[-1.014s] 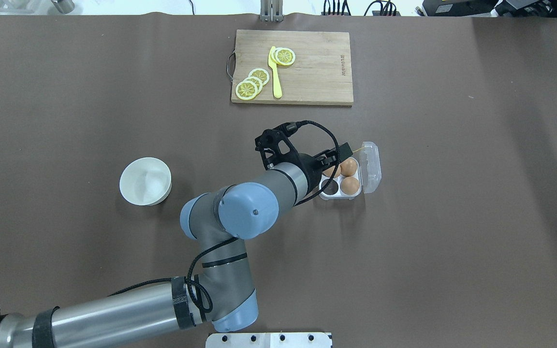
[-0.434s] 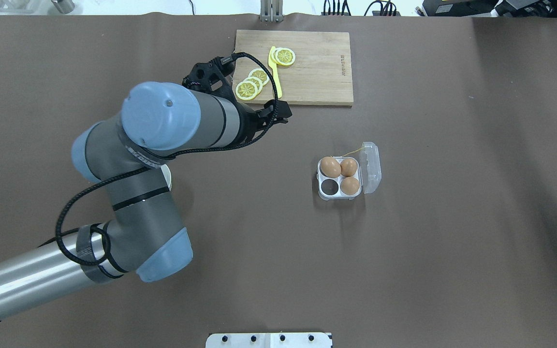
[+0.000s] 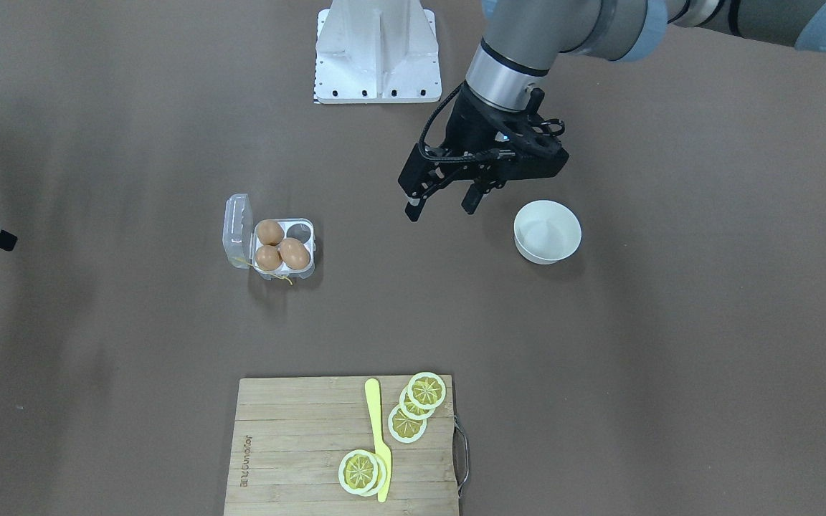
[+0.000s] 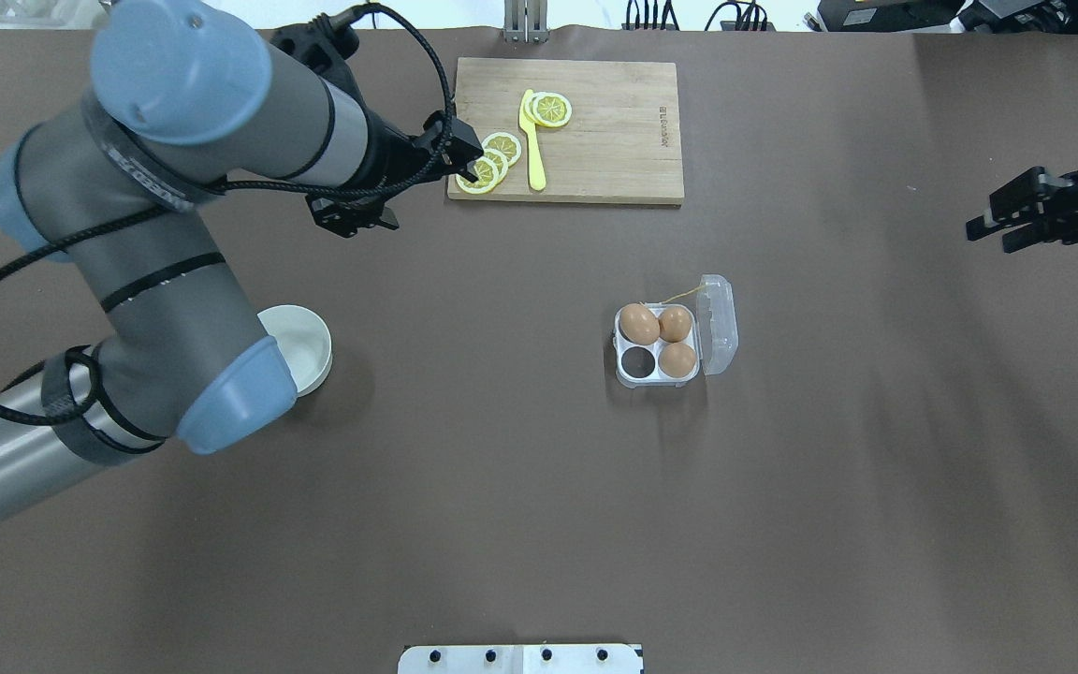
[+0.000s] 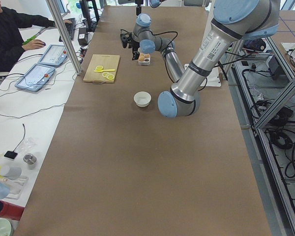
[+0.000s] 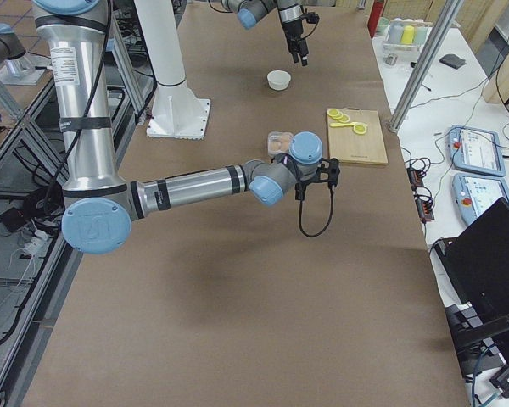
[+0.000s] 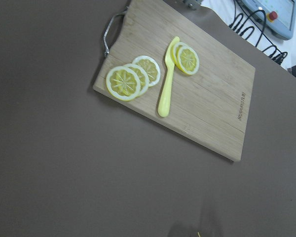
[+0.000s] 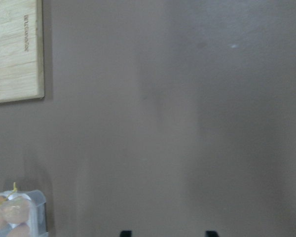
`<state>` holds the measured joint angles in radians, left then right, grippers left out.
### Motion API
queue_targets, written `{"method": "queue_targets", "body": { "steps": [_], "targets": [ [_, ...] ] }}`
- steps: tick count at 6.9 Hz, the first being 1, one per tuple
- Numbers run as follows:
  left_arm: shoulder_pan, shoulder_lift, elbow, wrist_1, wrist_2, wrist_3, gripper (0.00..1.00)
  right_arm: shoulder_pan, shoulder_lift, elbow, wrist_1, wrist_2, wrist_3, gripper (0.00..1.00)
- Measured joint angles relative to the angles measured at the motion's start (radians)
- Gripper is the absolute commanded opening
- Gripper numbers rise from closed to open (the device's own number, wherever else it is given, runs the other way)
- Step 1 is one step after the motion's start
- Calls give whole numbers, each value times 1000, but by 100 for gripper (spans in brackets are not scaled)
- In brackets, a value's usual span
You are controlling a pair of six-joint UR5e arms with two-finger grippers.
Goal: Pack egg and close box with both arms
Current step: 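Withdraw the left gripper while the right arm reaches toward the box lid, then push the open clear lid down over the eggs with the right gripper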
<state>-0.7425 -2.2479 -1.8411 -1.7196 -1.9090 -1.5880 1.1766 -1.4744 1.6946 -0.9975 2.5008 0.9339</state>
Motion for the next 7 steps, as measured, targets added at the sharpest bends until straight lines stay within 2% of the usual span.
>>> {"method": "queue_targets", "body": {
  "steps": [1,4,7],
  "targets": [
    [-26,29,-26,41,-29,35,98,-80,32,11,38,-38,99,0],
    [-50,68,-47,63,-47,61,98,-290,123,52,56,-184,287,0],
    [-51,70,-46,63,-46,62,98,-355,174,43,56,-234,358,0]
  ]
}}
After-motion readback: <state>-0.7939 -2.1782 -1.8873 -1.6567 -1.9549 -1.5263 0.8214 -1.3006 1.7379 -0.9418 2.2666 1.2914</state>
